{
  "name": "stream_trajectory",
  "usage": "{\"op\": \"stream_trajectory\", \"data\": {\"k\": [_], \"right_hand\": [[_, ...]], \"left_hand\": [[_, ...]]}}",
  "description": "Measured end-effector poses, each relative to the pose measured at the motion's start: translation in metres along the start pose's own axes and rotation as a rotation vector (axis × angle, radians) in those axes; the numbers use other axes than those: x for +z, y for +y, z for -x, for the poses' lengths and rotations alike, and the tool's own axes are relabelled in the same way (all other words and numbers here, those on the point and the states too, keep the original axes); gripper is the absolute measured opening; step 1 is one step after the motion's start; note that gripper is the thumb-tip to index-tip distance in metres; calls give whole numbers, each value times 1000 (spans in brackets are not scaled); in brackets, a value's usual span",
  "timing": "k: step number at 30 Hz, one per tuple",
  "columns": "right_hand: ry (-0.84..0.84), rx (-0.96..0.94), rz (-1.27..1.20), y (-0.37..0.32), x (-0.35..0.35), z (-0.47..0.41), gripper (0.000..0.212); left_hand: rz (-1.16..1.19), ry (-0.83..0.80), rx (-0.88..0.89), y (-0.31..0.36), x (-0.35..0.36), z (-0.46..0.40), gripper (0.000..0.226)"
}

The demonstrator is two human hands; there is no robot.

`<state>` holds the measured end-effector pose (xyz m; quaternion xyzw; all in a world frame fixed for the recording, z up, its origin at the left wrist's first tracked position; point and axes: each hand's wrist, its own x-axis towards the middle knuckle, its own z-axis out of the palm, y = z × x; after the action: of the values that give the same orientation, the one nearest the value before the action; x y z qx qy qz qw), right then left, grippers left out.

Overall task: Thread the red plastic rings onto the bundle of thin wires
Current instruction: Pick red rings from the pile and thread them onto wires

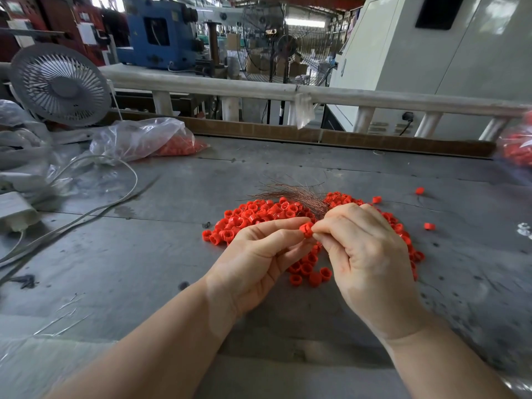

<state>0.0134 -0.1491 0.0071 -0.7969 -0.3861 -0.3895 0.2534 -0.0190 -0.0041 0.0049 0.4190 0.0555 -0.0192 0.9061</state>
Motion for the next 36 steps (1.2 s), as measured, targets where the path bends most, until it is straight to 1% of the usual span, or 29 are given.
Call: {"op": "stream_trajectory", "data": {"k": [13,20,30,36], "right_hand": [[23,-6,16,0,1,1,11],[96,15,-15,1,0,0,10],[69,-5,-19,2,1,0,17],[66,-9,-24,1,1,0,13]], "left_hand": [[-23,-5,48,-1,2,1,21],[-32,-30,77,0,4,3,22],[-24,-35,64,2,3,3,22],[0,-37,37,2,2,2,22]]}}
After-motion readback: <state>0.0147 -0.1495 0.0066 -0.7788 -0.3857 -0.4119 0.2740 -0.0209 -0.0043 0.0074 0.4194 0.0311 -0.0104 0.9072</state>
